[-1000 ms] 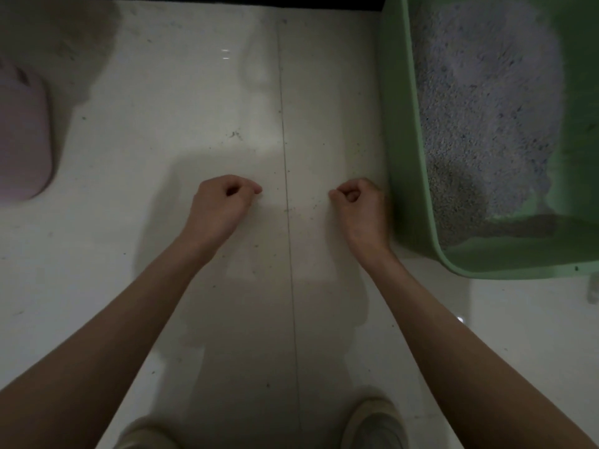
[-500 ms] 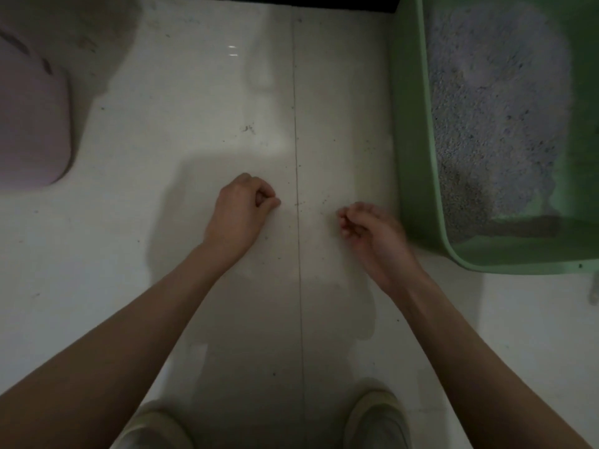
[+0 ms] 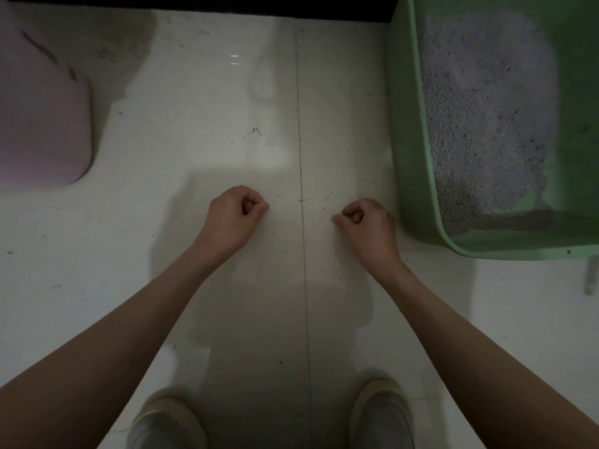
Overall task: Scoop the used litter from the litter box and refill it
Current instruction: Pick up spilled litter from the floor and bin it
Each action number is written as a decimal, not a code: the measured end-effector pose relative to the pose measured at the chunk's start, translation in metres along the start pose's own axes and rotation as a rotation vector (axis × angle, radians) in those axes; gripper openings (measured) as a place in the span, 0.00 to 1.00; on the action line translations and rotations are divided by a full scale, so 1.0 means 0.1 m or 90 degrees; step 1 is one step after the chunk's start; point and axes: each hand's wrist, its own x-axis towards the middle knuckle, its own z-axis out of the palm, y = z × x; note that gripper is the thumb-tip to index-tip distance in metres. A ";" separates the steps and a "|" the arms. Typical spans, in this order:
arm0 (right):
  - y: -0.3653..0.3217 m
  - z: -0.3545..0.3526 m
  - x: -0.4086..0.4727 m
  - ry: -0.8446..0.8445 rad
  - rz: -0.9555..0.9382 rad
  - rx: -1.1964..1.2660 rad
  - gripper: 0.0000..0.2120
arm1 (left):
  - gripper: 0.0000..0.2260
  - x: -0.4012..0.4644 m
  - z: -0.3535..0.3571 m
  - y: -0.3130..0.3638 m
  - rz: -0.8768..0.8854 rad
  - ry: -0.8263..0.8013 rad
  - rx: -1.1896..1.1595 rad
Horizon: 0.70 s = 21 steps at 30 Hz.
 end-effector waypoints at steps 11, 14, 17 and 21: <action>-0.10 -0.11 -0.06 -0.111 0.153 0.434 0.10 | 0.07 0.19 0.12 0.18 0.054 0.002 0.020; -0.14 -0.18 -0.06 -0.215 0.236 0.711 0.11 | 0.06 0.21 0.13 0.16 0.062 0.007 0.055; -0.20 -0.20 -0.01 -0.229 0.217 0.706 0.13 | 0.07 0.21 0.16 0.16 0.064 -0.016 0.088; -0.22 -0.16 0.09 -0.142 0.089 0.329 0.09 | 0.07 0.19 0.11 0.16 0.060 -0.004 0.046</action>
